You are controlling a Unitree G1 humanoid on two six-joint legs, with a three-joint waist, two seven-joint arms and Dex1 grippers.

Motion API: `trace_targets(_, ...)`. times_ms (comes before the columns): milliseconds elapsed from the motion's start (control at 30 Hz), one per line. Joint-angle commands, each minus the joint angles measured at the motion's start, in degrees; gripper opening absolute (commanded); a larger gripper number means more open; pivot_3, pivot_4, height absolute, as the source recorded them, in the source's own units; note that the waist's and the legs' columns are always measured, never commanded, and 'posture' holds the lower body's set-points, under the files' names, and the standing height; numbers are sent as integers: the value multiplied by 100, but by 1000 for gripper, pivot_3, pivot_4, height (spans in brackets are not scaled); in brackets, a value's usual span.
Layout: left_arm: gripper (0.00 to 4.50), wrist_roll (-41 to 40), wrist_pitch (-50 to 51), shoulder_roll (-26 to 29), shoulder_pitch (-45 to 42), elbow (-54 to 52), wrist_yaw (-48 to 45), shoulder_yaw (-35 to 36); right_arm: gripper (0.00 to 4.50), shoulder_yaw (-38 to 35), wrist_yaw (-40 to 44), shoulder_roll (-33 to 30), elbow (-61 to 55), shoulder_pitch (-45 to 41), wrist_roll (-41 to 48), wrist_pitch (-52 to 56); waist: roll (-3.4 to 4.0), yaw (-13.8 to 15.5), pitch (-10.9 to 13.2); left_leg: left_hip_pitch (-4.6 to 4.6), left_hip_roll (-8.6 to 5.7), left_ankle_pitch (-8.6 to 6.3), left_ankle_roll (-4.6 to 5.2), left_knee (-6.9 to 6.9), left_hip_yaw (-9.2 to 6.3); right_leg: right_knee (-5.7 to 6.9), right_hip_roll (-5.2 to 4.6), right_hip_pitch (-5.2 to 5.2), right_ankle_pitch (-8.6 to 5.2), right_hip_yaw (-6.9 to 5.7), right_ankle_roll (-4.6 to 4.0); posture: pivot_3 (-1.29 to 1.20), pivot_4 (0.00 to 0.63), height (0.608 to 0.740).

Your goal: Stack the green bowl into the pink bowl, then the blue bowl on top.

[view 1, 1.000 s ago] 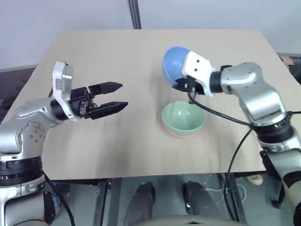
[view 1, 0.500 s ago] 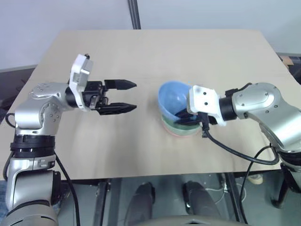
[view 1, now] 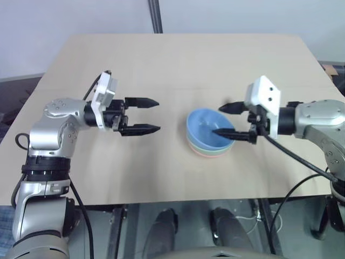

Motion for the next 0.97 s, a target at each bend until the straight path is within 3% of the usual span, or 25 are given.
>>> trace_targets(33, 4500, -105, 33, 159, 308, -480, 270, 390, 3193, -730, -162, -162, -67, 1029, -272, -1053, -4, 42, -3, 0, 0, 0, 0, -2, -1, -3, 0, 0, 0, -1, 0, 0, 150, 740)
trace_targets(167, 4500, -258, 168, 205, 977, -997, 569, 699, 3193, -1630, -164, -102, -84, 2234, -62, -1570, 0, 71, 0, -1, 0, 0, 1, -3, 3, -7, -2, 1, 0, 2, 0, 0, 150, 740)
trace_targets(433, 4500, -664, 528, 225, 2224, -2015, 1071, 1302, 3193, -2844, 192, -53, -103, 3804, 385, -2517, -1, 70, -2, 29, 4, -1, 1, 2, 2, -5, 1, 30, -1, 2, 1, 0, 150, 740)
trace_targets(733, 4500, -839, 516, 170, 3094, -2710, 1409, 1460, 3193, -2579, 396, 116, 29, 4950, 297, -3426, -1, 85, -4, 37, 5, -1, 1, 5, 1, -11, 1, 44, -1, 2, 1, 0, 150, 740)
trace_targets(967, 4500, -853, 397, 271, 3293, -2788, 1305, 1457, 3193, -2547, 509, -132, 246, 5164, 261, -3717, -1, 84, -4, 63, 5, -1, 1, 2, 5, -17, 1, 73, -3, 4, 1, 0, 150, 740)
